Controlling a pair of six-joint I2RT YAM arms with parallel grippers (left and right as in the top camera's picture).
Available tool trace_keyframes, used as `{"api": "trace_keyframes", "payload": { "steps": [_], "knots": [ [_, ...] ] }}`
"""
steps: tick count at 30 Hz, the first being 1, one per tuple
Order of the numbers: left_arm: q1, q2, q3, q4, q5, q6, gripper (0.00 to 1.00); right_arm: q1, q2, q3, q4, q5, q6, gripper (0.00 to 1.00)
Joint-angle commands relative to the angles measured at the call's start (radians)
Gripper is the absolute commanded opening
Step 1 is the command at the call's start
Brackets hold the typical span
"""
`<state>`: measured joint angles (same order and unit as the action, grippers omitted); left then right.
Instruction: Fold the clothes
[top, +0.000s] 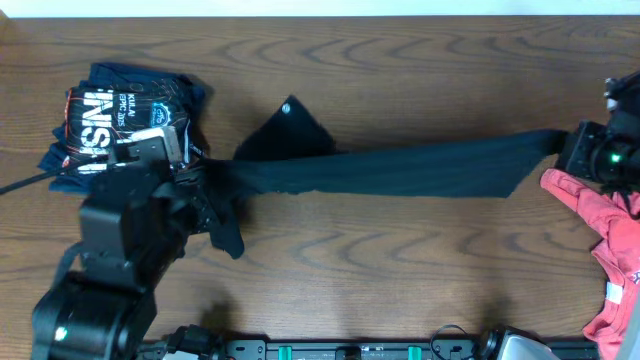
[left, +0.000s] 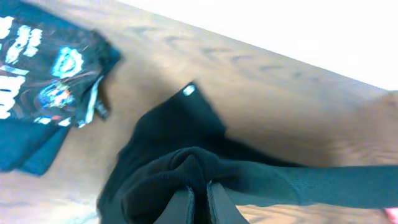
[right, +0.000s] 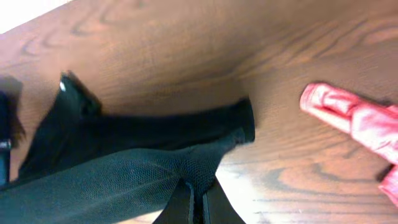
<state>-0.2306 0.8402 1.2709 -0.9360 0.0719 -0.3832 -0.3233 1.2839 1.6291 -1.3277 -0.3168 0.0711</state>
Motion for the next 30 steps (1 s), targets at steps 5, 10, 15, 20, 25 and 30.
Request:
{"api": "trace_keyframes", "payload": {
  "steps": [5,10,15,20,25,30],
  "knots": [
    [0.007,-0.045,0.160,-0.026,0.090,0.053,0.06,-0.029,-0.076,0.204,-0.015,0.047,0.037,0.01],
    [0.007,-0.044,0.201,-0.023,0.068,0.093,0.06,-0.043,-0.079,0.303,-0.007,0.084,0.037,0.01],
    [0.007,0.039,0.200,-0.018,0.032,0.095,0.06,-0.043,-0.021,0.302,-0.001,0.085,0.036,0.01],
    [0.007,0.217,0.200,0.029,0.033,0.109,0.06,-0.042,0.121,0.299,0.011,0.083,0.026,0.01],
    [0.007,0.441,0.201,0.225,0.033,0.133,0.06,-0.024,0.289,0.299,0.129,0.077,0.027,0.01],
    [0.015,0.662,0.246,0.508,0.059,0.188,0.06,-0.016,0.431,0.300,0.386,0.069,0.159,0.01]
  ]
}}
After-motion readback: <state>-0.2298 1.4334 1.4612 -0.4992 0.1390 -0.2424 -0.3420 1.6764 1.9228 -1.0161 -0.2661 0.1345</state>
